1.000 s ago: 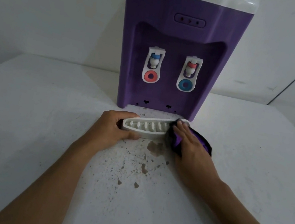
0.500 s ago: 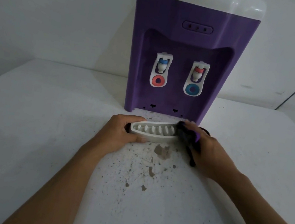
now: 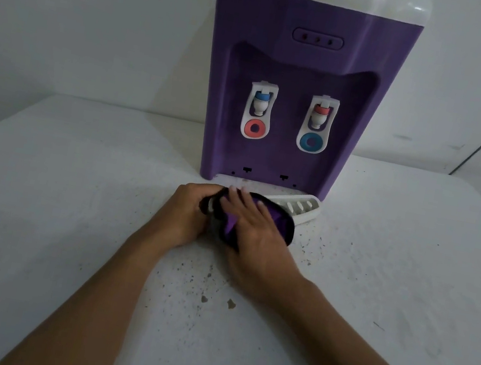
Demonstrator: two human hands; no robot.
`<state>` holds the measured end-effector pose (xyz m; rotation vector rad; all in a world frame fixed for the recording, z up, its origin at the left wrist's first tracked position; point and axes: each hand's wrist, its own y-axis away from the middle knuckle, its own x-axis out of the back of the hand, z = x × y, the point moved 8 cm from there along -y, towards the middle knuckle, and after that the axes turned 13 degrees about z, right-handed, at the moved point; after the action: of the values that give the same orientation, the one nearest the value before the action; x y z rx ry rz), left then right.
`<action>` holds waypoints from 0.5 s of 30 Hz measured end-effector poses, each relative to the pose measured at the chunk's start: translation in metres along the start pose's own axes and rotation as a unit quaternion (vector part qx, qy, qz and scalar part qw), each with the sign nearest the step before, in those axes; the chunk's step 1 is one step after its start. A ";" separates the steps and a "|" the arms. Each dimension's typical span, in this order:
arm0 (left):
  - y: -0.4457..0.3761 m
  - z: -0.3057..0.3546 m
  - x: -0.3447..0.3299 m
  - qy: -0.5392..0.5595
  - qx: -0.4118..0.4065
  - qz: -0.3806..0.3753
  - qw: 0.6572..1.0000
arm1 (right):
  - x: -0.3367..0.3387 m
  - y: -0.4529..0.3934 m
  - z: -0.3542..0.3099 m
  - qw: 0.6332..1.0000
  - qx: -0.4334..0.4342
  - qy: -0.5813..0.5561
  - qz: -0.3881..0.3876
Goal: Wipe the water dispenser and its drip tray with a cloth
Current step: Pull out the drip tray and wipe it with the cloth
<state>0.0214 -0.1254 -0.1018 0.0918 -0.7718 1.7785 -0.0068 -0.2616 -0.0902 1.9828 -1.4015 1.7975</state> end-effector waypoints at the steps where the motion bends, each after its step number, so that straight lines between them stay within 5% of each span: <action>1: -0.001 -0.002 0.001 0.002 0.003 0.003 1.000 | 0.000 0.005 -0.001 0.999 0.038 0.014 -0.031; 5: -0.001 -0.006 -0.001 0.051 0.016 -0.013 0.998 | 0.020 0.029 0.025 0.986 0.118 0.042 -0.114; 8: 0.000 -0.011 -0.005 0.093 0.057 -0.025 0.994 | 0.042 0.045 0.062 0.991 0.076 0.047 -0.100; 12: 0.000 -0.012 -0.005 0.093 0.063 -0.030 0.993 | 0.061 0.055 0.114 0.993 -0.114 0.004 -0.026; 15: 0.001 -0.011 -0.006 0.095 0.062 -0.034 0.993 | 0.062 0.046 0.142 0.953 -0.296 -0.046 0.048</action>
<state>0.0256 -0.1245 -0.1132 0.0304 -0.5166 1.7409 0.0566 -0.4102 -0.1014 1.7068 -1.8191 1.1219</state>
